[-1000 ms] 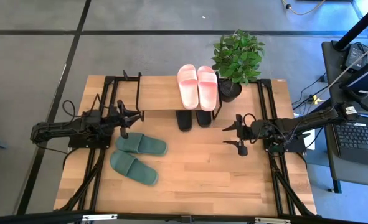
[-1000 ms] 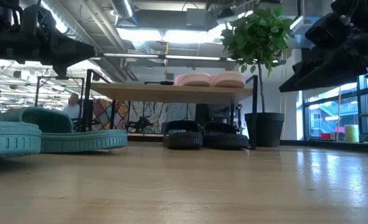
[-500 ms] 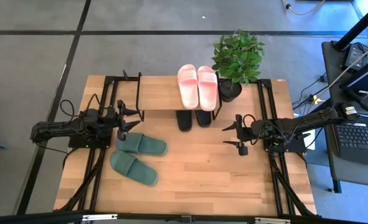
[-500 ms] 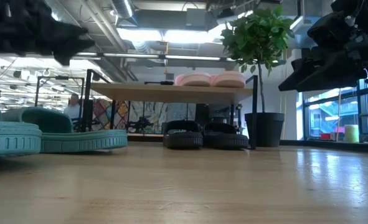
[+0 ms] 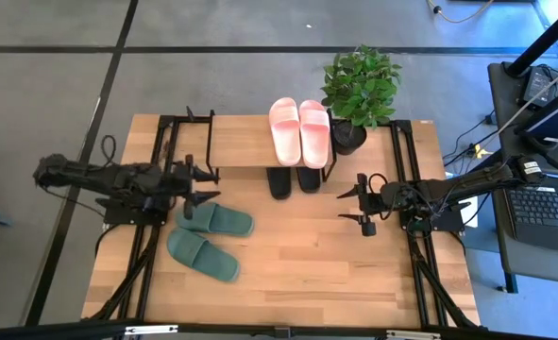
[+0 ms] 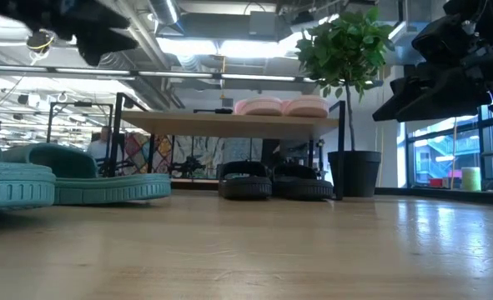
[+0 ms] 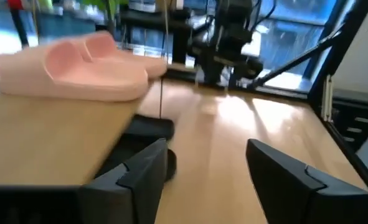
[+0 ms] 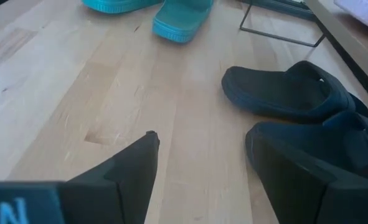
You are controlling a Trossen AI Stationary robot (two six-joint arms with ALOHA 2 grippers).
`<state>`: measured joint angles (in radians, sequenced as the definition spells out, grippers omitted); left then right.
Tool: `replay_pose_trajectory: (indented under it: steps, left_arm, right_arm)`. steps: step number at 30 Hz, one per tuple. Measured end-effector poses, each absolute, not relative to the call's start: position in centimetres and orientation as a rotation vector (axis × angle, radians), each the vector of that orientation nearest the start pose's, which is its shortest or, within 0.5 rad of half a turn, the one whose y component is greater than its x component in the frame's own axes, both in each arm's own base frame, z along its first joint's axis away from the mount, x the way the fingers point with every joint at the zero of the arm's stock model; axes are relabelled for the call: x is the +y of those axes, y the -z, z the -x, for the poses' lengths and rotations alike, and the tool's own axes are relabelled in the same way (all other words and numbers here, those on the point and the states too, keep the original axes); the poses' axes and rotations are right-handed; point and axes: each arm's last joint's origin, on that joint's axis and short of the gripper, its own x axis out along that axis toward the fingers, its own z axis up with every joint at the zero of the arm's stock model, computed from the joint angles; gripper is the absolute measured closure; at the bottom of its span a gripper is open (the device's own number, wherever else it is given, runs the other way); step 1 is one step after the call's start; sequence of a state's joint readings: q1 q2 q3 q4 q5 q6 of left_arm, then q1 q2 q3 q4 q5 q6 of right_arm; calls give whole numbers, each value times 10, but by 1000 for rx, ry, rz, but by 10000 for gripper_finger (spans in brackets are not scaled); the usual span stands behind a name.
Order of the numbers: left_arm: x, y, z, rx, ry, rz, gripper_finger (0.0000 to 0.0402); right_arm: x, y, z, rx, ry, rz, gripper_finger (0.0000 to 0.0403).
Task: Pick and place slides into the shelf
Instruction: Put the top green slide under the shelf
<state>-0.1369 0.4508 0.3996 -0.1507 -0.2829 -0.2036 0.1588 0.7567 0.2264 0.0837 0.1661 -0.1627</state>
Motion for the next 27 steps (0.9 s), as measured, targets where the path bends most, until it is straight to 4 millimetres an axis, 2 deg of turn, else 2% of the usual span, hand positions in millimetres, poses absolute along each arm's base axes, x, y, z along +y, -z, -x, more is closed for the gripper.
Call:
replay_pose_trajectory:
  steps: [5,15,20,27]
  left_arm:
    - [-23,-264,-149,382,-276,263,190]
    - [-53,-271,-198,824,-586,401,190]
    - [-63,-257,-218,1045,-774,420,190]
    - [-75,-219,-239,1304,-908,485,190]
  right_arm:
    - [20,-171,-155,440,-27,225,146]
    - [20,-170,-155,443,-23,206,146]
    - [20,-170,-155,443,-24,211,146]
    - [20,-170,-155,444,-30,234,146]
